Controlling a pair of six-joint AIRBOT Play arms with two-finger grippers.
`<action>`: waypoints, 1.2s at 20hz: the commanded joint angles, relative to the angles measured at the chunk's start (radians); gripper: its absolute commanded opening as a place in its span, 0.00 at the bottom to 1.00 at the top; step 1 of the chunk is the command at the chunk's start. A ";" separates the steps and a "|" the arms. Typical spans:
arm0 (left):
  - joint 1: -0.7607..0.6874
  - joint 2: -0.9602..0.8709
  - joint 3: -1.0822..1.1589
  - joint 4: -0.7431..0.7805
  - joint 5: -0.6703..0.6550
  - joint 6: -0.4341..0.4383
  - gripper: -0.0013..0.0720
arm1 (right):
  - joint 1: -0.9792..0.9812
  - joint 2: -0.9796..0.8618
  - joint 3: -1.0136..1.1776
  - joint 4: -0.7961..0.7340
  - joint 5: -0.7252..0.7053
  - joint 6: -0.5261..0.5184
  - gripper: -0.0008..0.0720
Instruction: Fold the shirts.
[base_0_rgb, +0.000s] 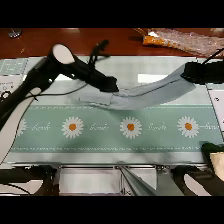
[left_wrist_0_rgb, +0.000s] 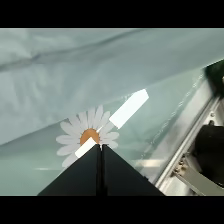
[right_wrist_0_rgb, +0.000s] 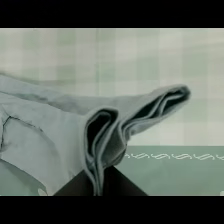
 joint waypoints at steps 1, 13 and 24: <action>-0.088 -0.016 -0.106 0.020 0.156 -0.045 0.04 | 0.000 0.026 0.000 -0.003 0.014 0.001 0.03; -0.236 -0.173 -0.106 -0.096 0.357 -0.041 0.04 | 0.001 0.120 0.000 0.006 0.104 0.022 0.03; -0.325 -0.264 -0.055 -0.274 0.433 -0.023 0.04 | 0.000 0.179 0.000 0.092 0.172 0.028 0.03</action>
